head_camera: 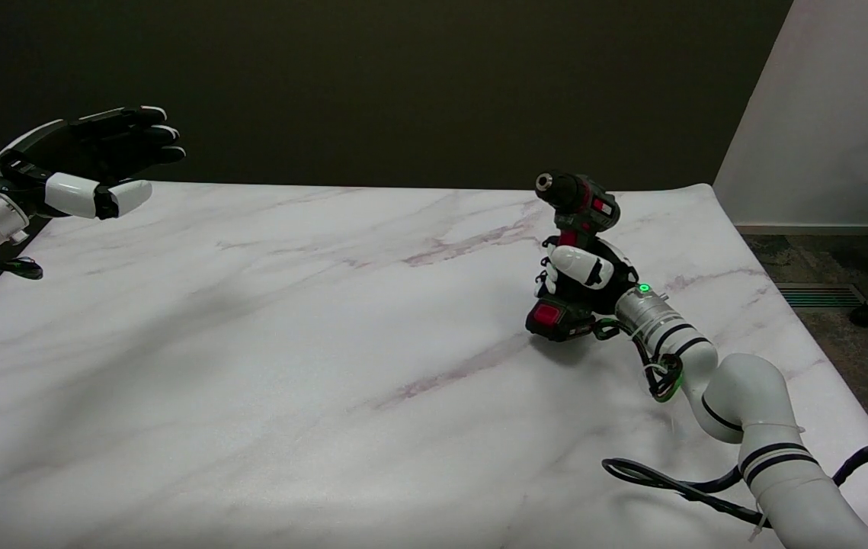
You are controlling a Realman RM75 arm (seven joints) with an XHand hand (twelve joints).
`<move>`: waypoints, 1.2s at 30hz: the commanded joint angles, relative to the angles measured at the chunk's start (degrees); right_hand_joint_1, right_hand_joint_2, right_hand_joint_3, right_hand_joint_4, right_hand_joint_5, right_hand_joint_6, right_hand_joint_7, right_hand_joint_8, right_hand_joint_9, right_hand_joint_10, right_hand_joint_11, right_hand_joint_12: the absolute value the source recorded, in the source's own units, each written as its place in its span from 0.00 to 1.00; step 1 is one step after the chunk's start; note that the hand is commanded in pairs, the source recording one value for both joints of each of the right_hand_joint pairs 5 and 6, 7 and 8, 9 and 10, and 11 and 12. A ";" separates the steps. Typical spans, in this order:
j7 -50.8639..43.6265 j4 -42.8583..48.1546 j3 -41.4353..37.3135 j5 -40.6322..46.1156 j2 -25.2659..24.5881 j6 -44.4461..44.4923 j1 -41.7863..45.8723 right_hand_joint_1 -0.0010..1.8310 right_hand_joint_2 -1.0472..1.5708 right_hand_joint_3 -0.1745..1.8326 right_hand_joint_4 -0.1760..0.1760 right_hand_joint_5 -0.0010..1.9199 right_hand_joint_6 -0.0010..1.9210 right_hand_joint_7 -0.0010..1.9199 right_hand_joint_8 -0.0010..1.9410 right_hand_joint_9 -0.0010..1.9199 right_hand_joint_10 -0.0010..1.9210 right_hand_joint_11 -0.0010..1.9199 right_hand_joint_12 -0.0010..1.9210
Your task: Pick up the power screwdriver.
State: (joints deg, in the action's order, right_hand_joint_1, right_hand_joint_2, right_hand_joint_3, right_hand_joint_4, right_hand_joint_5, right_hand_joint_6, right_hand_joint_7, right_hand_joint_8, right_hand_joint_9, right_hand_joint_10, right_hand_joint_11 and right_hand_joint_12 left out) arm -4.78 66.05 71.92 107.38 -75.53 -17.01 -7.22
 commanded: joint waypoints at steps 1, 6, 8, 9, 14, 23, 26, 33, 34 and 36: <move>0.00 2.25 -2.09 8.08 0.04 -2.98 0.36 0.53 0.30 0.45 1.00 1.00 1.00 1.00 0.99 1.00 1.00 1.00 1.00; 0.00 7.71 -4.66 7.83 0.07 -3.93 0.57 0.52 0.36 0.49 1.00 1.00 1.00 1.00 0.99 1.00 1.00 1.00 1.00; 0.00 9.15 -4.82 7.78 0.20 -3.77 0.53 0.52 0.36 0.50 1.00 1.00 1.00 1.00 0.99 1.00 1.00 1.00 1.00; 0.00 9.60 -4.82 7.78 0.20 -3.73 0.49 0.52 0.36 0.50 1.00 1.00 1.00 1.00 0.99 1.00 1.00 1.00 1.00; 0.00 10.77 -4.82 8.26 -0.35 -3.95 0.60 0.52 0.36 0.50 1.00 1.00 1.00 1.00 0.99 1.00 1.00 1.00 1.00; 0.00 11.62 -4.51 9.33 -0.60 -4.37 1.40 0.52 0.37 0.50 1.00 1.00 1.00 1.00 0.99 1.00 1.00 1.00 1.00; 0.00 11.70 -4.35 11.17 -0.68 -4.37 1.72 0.51 0.41 0.50 1.00 1.00 1.00 1.00 0.99 1.00 1.00 1.00 1.00; 0.00 12.13 -4.35 11.25 -0.88 -4.37 2.20 0.48 0.54 0.57 1.00 1.00 1.00 1.00 0.99 1.00 1.00 1.00 1.00; 0.00 12.18 -4.35 11.44 -0.96 -4.37 2.25 0.47 0.60 0.60 1.00 1.00 1.00 1.00 0.99 1.00 1.00 1.00 1.00; 0.00 12.14 -4.35 11.97 -1.00 -4.37 2.25 0.46 0.66 0.66 1.00 1.00 1.00 1.00 0.99 1.00 1.00 1.00 1.00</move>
State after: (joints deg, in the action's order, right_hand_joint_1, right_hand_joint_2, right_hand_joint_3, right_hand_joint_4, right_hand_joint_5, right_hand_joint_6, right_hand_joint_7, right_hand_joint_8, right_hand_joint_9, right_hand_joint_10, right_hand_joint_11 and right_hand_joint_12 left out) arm -4.78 76.38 67.79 116.71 -75.99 -21.04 -5.88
